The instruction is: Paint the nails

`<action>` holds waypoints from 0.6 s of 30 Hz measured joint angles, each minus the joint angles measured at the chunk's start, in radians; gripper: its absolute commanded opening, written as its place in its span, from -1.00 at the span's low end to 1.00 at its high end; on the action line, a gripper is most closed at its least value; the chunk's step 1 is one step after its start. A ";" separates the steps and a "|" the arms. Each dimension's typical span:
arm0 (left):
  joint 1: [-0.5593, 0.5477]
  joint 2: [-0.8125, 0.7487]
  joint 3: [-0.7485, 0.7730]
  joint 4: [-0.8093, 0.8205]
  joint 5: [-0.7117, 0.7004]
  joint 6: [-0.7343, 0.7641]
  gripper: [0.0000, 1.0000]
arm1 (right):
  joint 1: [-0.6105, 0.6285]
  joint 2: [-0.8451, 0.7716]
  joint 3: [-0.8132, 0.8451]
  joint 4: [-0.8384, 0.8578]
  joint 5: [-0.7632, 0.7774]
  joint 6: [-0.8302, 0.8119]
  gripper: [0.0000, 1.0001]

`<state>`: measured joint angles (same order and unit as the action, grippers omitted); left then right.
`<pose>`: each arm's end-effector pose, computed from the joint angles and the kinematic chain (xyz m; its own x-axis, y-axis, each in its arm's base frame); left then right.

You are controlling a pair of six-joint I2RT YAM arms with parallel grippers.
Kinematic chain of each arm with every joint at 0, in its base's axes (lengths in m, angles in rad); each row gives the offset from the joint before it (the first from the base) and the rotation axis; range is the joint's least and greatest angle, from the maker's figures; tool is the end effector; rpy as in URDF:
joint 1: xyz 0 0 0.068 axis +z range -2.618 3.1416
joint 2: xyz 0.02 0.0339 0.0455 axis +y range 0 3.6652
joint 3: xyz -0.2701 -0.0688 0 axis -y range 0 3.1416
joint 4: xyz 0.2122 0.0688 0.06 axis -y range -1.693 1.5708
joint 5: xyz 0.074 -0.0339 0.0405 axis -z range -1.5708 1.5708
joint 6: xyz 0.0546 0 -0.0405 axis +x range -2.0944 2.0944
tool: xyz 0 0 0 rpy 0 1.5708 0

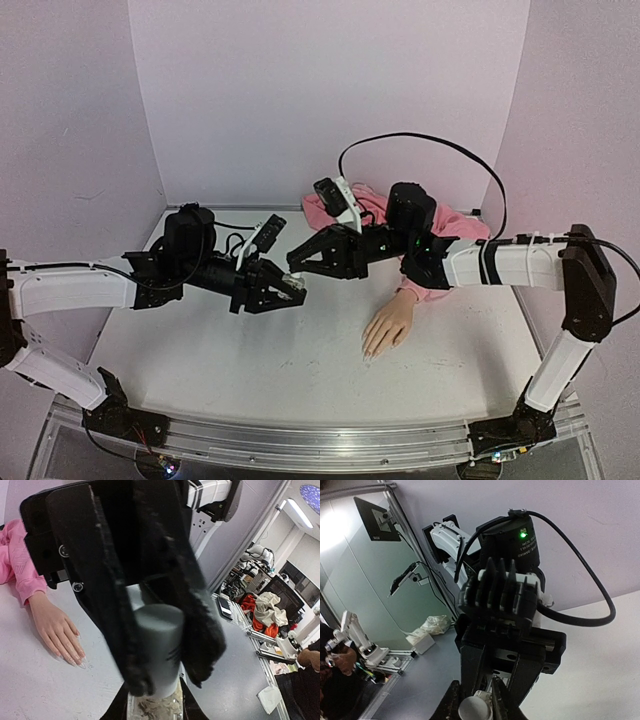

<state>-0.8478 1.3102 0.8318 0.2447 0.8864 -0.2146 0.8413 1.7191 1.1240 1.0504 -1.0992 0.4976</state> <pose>0.1482 -0.2319 0.3049 -0.3569 0.2009 -0.9123 0.9178 -0.1065 -0.3825 0.2023 0.2993 0.3548 -0.1587 0.1479 -0.9762 -0.9061 -0.4145 0.0845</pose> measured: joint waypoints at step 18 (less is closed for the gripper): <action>-0.045 -0.043 -0.024 -0.129 -1.012 0.216 -1.00 | 0.140 0.128 0.160 -0.212 0.901 0.045 -1.00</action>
<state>-0.8932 1.2671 0.8078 0.1154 -0.1253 0.0013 0.9813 1.8469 1.2839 0.8387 -0.1986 0.5430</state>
